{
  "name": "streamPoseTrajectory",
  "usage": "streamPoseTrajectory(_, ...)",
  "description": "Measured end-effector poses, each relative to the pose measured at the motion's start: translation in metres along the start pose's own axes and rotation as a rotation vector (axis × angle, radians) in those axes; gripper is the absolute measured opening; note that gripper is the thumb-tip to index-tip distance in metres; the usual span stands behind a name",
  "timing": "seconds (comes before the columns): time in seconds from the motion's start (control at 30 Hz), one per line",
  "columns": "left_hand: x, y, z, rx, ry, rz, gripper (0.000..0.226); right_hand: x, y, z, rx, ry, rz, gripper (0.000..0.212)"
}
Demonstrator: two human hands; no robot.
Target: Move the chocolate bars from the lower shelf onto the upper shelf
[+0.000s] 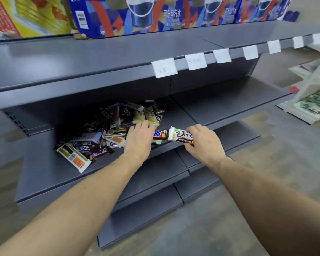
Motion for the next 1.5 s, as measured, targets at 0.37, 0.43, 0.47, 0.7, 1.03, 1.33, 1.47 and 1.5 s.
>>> streamPoseTrajectory(0.37,0.011,-0.029,-0.136,0.041,0.014,-0.024,0.031,-0.005,0.041,-0.138,0.09,0.082,0.005,0.032)
streamPoseTrajectory(0.43,0.014,-0.036,-0.16,0.051,0.016,-0.024,0.031,-0.008,0.047,-0.165,0.121,0.088,0.011,0.032)
streamPoseTrajectory(0.47,0.015,-0.04,-0.172,0.054,0.018,-0.021,0.03,-0.009,0.048,-0.177,0.133,0.088,0.009,0.032)
streamPoseTrajectory(0.7,0.023,-0.076,-0.228,0.082,0.044,-0.012,0.036,-0.008,0.038,-0.234,0.161,0.092,-0.002,0.027)
streamPoseTrajectory(1.03,0.072,-0.169,-0.278,0.037,0.085,0.002,0.035,0.023,-0.018,-0.324,0.122,0.128,0.038,0.028)
streamPoseTrajectory(1.33,0.103,-0.262,-0.333,0.024,0.147,-0.011,0.032,0.046,-0.078,-0.423,0.14,0.094,0.019,0.031)
streamPoseTrajectory(1.47,0.118,-0.291,-0.362,0.014,0.188,0.003,0.03,0.059,-0.101,-0.467,0.102,0.078,0.014,0.031)
streamPoseTrajectory(1.5,0.122,-0.297,-0.37,0.012,0.187,0.004,0.03,0.062,-0.107,-0.48,0.088,0.069,0.014,0.031)
Point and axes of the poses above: each hand's wrist, its own y-axis away from the middle knuckle, its own x-axis out of the palm, z = x × y, the point moved 2 cm from there along -y, towards the middle knuckle, and after that the axes turned 12 degrees about y, right-handed, at the moved point
